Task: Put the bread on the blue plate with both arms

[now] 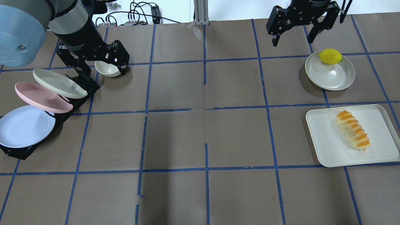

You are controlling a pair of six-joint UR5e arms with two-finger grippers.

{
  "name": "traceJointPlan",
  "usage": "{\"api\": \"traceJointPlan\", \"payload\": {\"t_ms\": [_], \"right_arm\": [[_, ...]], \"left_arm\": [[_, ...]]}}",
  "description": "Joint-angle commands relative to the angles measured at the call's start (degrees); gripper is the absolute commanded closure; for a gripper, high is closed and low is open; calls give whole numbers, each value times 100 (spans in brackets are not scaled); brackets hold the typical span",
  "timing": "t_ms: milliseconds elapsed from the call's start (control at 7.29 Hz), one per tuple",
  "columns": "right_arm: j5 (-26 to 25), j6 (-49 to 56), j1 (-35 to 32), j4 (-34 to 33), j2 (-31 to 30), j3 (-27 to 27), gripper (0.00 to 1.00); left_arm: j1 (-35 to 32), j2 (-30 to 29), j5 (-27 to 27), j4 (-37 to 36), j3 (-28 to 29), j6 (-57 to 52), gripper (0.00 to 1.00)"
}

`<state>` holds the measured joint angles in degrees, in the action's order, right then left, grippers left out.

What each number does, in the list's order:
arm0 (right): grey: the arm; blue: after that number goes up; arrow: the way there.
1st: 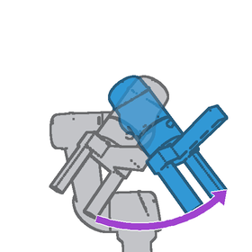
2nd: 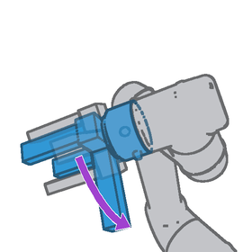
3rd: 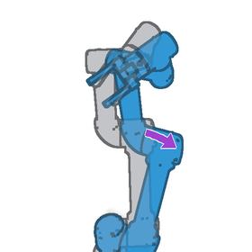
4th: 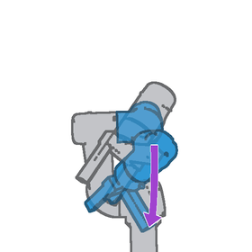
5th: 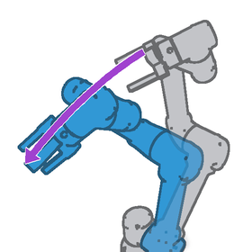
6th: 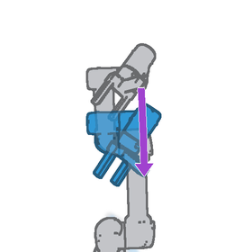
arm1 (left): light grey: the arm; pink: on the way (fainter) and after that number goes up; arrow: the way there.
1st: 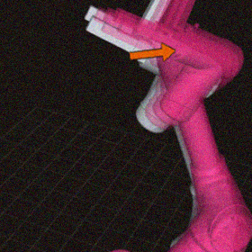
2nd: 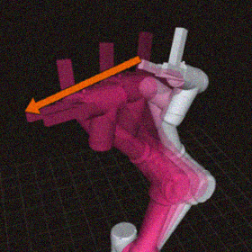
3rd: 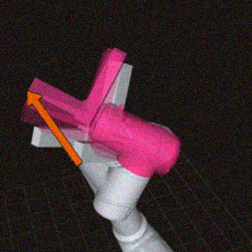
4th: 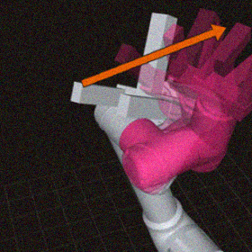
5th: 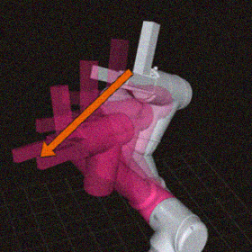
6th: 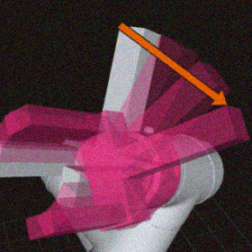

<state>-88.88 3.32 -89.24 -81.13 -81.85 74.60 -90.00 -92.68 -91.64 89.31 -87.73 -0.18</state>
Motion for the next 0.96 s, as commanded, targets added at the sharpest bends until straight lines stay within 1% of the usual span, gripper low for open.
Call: {"api": "traceJointPlan", "payload": {"t_ms": [0,137,275,412,549,686,824], "right_arm": [[20,11,135,63,-846,691,0],[11,11,179,-381,-1425,1340,0],[-76,19,179,-412,-1692,1677,0],[-120,11,179,-412,-1668,1629,0],[-129,28,179,-438,-1520,1541,0],[-147,46,179,-464,-1388,1392,0],[-147,307,205,-491,-1265,1408,0]], "left_arm": [[0,4,-3,-2,-7,-9,0],[26,13,-47,7,-33,-113,0],[200,48,-47,16,-42,-749,0],[594,153,-21,77,-51,-1121,0],[1067,258,6,86,-129,-1516,0],[1542,337,32,95,-287,-2216,0],[2121,451,241,86,-436,-2728,0]]}}
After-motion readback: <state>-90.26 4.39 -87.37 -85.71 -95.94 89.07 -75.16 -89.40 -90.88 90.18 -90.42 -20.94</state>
